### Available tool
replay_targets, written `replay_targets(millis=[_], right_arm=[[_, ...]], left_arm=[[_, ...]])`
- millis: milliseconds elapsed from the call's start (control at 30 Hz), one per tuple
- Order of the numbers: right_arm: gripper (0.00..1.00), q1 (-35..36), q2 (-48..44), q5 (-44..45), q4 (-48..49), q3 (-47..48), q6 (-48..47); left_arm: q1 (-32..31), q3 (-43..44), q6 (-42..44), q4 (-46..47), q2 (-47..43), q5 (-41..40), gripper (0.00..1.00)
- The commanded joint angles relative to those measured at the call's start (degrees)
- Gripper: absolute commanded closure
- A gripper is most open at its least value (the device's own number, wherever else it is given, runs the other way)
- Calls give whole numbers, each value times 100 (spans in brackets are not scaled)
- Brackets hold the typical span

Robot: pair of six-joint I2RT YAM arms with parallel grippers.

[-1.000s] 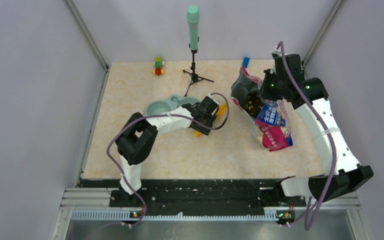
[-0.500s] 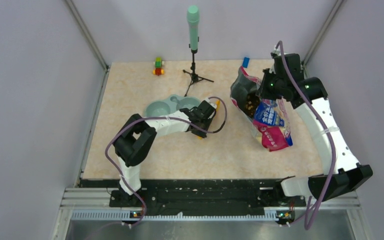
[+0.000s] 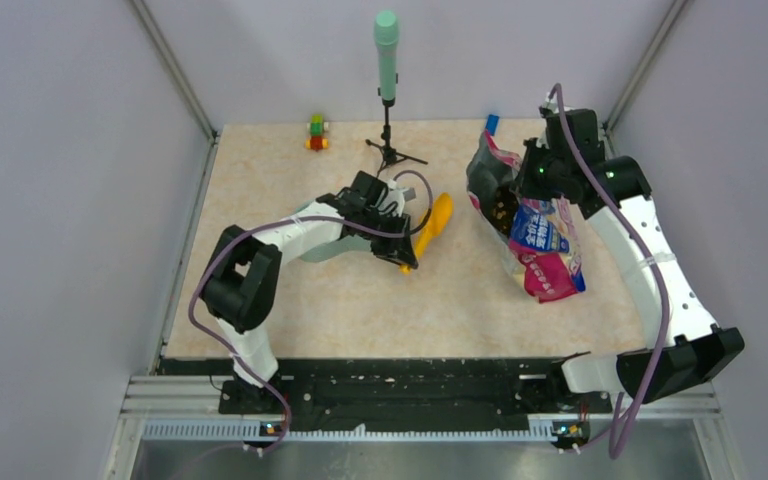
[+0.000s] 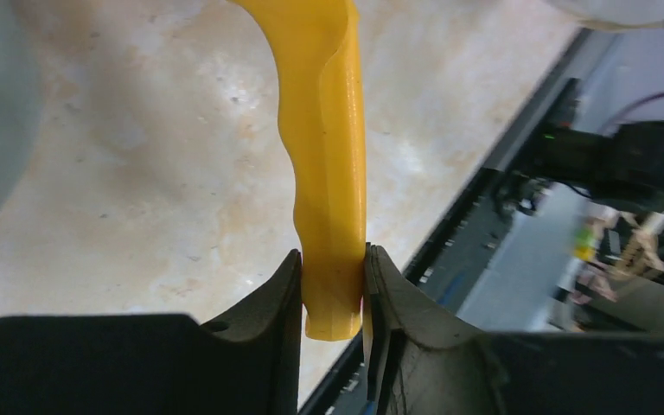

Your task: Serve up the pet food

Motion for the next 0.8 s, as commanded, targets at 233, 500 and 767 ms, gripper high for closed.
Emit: replay_targets(millis=[233,500,767], right_arm=[[100,56,-141,-143,303,-37,9],[100,52,-112,-144,251,58,30],[100,56,-73,-209,167,105,24]], left_arm=[[278,-524,-1207,2223,605,2796,100],[277,-280,-902,1926,1227,2321,99],[278,-266,-851,1575,1415,1838,62]])
